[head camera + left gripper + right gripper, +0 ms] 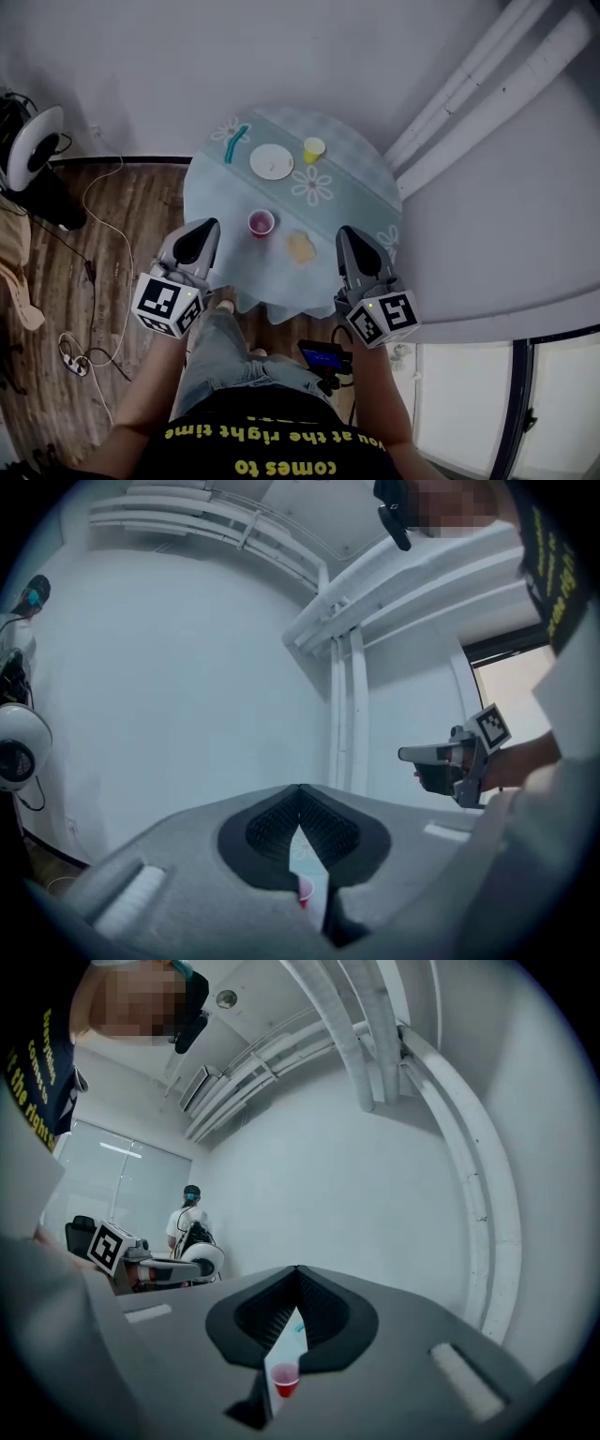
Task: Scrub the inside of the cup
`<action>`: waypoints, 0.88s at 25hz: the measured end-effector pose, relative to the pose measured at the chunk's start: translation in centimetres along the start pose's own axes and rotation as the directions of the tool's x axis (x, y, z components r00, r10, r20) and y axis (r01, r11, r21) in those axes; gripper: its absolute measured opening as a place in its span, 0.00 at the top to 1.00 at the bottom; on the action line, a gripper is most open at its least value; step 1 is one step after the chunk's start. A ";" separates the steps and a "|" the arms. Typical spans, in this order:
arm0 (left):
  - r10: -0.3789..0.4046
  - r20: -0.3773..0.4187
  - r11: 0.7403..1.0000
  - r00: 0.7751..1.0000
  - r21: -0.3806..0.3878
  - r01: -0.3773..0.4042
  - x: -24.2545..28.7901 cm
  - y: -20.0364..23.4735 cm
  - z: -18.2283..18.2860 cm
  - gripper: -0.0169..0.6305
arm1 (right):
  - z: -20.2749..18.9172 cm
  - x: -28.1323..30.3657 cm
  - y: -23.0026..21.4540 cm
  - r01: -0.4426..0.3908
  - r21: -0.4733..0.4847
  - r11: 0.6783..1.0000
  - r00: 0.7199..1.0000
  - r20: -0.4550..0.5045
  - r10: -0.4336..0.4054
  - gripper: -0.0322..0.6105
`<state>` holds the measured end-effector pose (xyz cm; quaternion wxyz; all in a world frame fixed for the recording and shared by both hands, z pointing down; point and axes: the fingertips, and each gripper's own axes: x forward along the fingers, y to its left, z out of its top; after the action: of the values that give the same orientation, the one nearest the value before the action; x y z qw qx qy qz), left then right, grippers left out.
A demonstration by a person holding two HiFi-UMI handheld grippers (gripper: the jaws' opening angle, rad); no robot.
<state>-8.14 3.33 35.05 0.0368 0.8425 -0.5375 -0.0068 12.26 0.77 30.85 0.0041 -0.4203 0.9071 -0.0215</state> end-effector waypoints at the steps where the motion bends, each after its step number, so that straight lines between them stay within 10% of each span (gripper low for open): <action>1: -0.012 0.002 1.000 1.000 0.004 0.012 0.9 0.5 0.2 0.97 | 0.3 0.6 -0.5 0.013 -0.001 1.000 1.000 0.004 -0.013 0.94; 22: -0.274 -0.040 0.960 0.961 0.048 0.276 11.8 7.4 -0.9 0.97 | 0.0 7.2 -4.9 0.258 -0.012 0.966 0.966 -0.013 -0.259 0.94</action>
<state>-9.85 -10.47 36.78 0.0220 0.9096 -0.4146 0.0164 11.27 -7.89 31.11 -0.0076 -0.5348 0.8447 -0.0205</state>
